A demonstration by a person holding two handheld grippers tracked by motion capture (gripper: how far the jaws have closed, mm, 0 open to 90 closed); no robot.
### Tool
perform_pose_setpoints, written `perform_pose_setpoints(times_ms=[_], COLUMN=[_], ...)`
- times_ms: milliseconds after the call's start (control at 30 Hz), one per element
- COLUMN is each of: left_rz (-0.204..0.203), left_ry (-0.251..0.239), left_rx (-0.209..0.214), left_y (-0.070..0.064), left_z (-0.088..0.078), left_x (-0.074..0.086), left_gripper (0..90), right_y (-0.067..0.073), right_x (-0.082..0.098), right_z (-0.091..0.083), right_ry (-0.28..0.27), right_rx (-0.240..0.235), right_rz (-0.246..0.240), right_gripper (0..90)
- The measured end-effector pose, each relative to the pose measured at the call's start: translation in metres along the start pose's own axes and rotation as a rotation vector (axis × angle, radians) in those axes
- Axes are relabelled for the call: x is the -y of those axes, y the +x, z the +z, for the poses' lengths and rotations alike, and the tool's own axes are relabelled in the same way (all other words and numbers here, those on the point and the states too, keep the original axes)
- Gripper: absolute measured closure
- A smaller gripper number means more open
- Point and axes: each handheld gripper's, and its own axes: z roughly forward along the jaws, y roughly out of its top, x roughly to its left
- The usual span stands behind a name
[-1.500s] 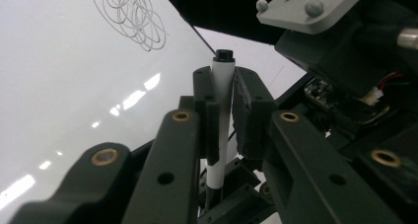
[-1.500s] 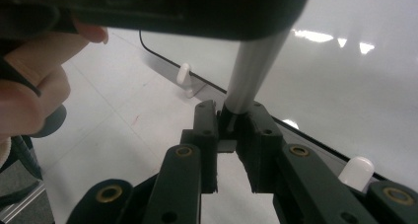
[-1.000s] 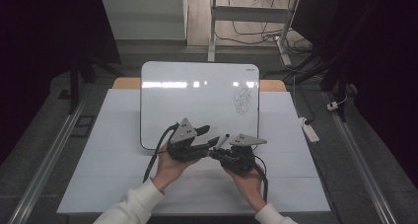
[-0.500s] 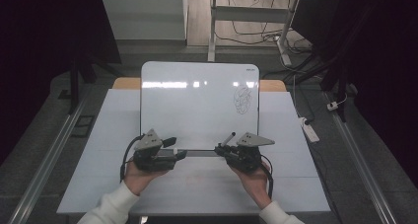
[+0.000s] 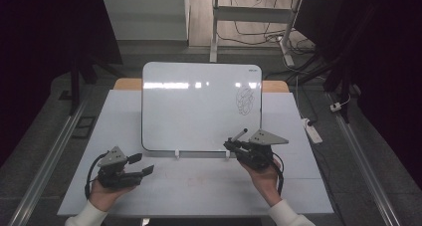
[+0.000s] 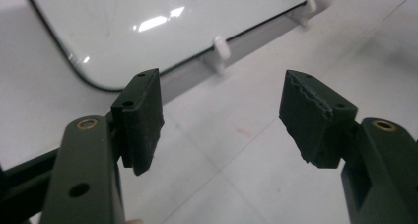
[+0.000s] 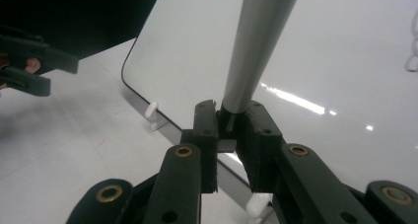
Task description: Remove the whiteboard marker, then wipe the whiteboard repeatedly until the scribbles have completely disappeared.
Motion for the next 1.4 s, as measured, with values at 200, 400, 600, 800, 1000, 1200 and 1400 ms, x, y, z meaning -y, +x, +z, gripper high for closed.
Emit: perform_pose_setpoints(times_ms=[200,400,600,800,1000,1200,1400], left_rz=[-0.008,-0.003,0.004,0.003,0.009,0.005,0.0], left_ry=[0.036,0.053,0.06,0.055,0.063,0.062,0.061], left_rx=[-0.002,0.005,0.008,0.0,-0.002,-0.006,-0.011], left_y=[0.004,0.003,0.003,0.005,0.006,0.007,0.009], left_z=[0.002,0.006,0.008,0.009,0.01,0.01,0.01], left_x=[0.008,0.009,0.009,0.008,0.008,0.009,0.009], left_gripper=[31.3,31.1,30.6,29.7,29.6,29.6,29.7], right_y=[-0.005,-0.008,-0.014,-0.024,-0.043,-0.069,-0.095], right_x=[-0.004,-0.006,-0.011,-0.024,-0.039,-0.056,-0.076], right_z=[-0.003,-0.006,-0.012,-0.015,-0.012,-0.004,0.006], right_ry=[-0.024,-0.032,-0.054,-0.078,-0.107,-0.129,-0.153], right_rx=[0.012,0.027,0.043,0.064,0.119,0.175,0.228], right_rz=[-0.026,-0.038,-0.037,-0.049,-0.065,-0.051,-0.036], right_gripper=[77.4,77.4,77.4,77.4,77.5,77.4,77.4])
